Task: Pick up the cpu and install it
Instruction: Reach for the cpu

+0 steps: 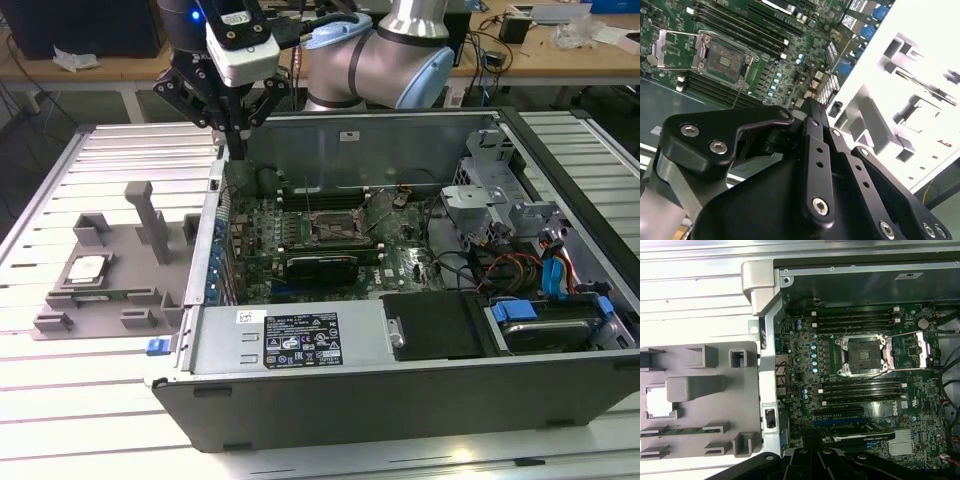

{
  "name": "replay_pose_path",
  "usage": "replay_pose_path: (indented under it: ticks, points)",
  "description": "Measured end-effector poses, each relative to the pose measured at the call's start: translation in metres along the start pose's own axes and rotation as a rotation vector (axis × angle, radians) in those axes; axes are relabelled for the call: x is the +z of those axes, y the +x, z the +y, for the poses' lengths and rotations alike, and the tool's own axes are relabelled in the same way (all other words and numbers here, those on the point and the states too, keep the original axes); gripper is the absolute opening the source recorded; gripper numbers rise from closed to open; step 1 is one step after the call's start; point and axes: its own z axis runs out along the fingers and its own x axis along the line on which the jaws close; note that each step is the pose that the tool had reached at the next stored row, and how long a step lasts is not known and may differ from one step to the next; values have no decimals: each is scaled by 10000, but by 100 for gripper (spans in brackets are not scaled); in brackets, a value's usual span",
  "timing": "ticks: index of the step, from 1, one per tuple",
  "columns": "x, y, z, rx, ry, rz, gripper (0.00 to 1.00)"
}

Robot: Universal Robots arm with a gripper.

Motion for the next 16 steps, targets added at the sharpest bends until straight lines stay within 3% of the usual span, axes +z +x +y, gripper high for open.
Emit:
replay_pose_path:
  ticks: [16]
  points:
    - [-7,257,-14,-1,-2,-21,11]
